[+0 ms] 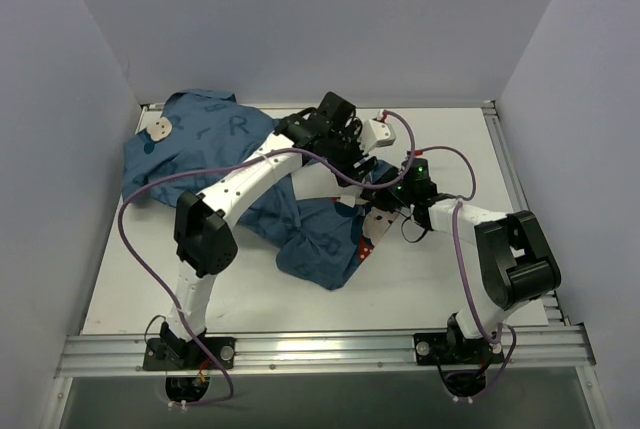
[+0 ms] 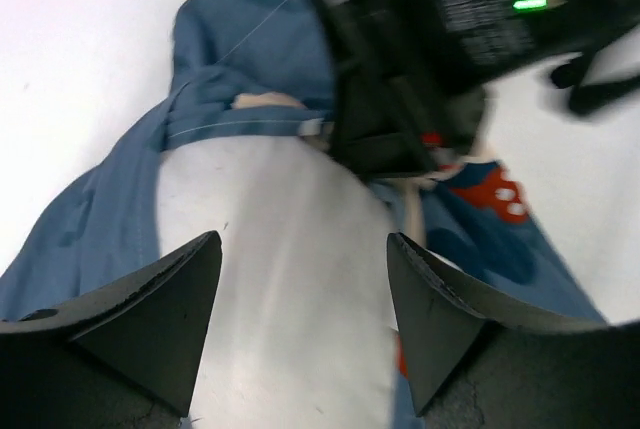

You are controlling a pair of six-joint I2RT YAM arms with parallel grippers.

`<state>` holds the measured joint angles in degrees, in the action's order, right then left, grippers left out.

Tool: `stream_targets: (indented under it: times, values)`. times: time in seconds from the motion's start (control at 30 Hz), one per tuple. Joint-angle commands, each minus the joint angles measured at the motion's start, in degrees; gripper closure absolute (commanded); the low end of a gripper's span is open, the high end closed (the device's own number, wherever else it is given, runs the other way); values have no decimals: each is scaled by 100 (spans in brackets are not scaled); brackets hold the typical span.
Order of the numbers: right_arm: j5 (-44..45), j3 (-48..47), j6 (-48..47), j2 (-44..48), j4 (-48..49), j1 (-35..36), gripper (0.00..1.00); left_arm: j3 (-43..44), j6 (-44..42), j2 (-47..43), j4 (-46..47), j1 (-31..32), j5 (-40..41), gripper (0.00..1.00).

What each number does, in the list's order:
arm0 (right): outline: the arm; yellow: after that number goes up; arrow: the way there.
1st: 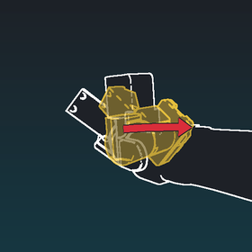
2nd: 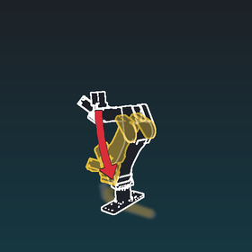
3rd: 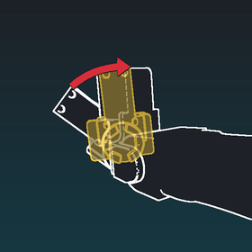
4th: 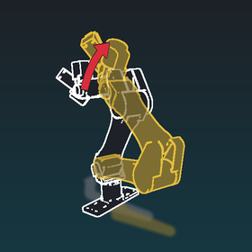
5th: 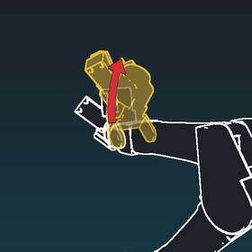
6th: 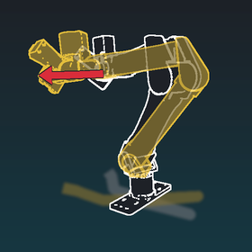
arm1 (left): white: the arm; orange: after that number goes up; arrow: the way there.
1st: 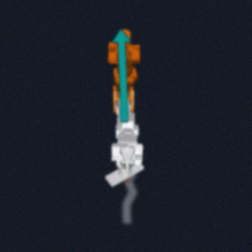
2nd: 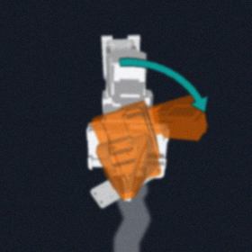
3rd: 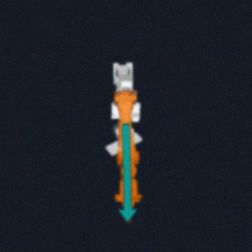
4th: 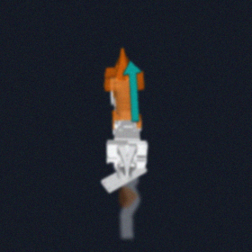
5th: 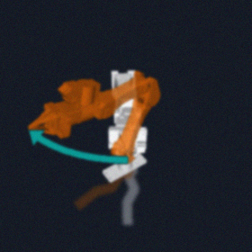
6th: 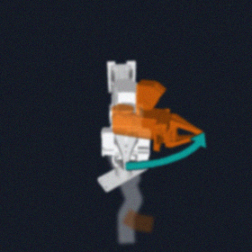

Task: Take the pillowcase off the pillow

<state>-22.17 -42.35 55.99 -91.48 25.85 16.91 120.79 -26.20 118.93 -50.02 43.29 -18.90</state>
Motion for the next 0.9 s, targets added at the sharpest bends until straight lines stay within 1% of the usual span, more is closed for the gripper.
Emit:
stream_targets:
  times: [0.0, 0.07, 0.2, 0.3, 0.33, 0.4, 0.43, 0.47, 0.5, 0.57, 0.6, 0.63, 0.7, 0.73, 0.77, 0.87]
  values:
    - [-94, 148, 88, 210, 175, -30, 100, 138, -87, 630, -149, -189, 1009, 24]
    - [-42, 165, 79, 236, 123, -38, 100, -90, -175, 640, -70, -154, 1090, 24]
    - [11, 200, 79, 289, 105, -91, 100, -915, -456, 350, 255, 13, 1090, 24]
    - [72, 218, 88, 333, 9, -135, 100, -1031, -509, 236, 256, 4, 985, 25]
    - [99, 218, 70, 368, -27, -144, 100, -1031, -509, 253, 247, 4, 993, 28]
    - [143, 201, 35, 394, -106, -179, 100, -1023, -544, 297, 186, 13, 993, 44]
    - [178, 175, 18, 447, -219, -205, 100, -1005, -553, 323, 168, -4, 1063, 70]
    - [231, 139, -78, 473, -316, -266, 100, -1005, -527, 323, 151, -13, 1124, 92]
    - [301, 96, -140, 517, -595, -302, 100, -1022, -518, 306, 142, -48, 1151, 98]
    - [625, -71, -402, 649, -922, -381, 100, -1163, -544, 131, 150, -136, 1160, 98]
    - [783, -150, -509, 675, -1306, -459, 100, -1268, -553, 26, 211, -162, 1212, 98]
    - [959, -221, -623, 719, -1493, -495, 100, -1408, -623, -237, 282, -189, 1378, 98]
    - [1600, -493, -1027, 720, -1975, -513, 100, -1996, -764, -571, 589, -215, 1555, 98]
    - [1811, -563, -1133, 693, -2109, -504, 100, -2224, -851, -912, 668, -224, 1625, 98]
    - [2031, -634, -1212, 676, -2214, -513, 100, -2670, -878, -1081, 773, -294, 1635, 98]
    - [2147, -573, -1397, 597, -2347, -592, 100, -3245, -1053, -1749, 792, -470, 1434, 98]
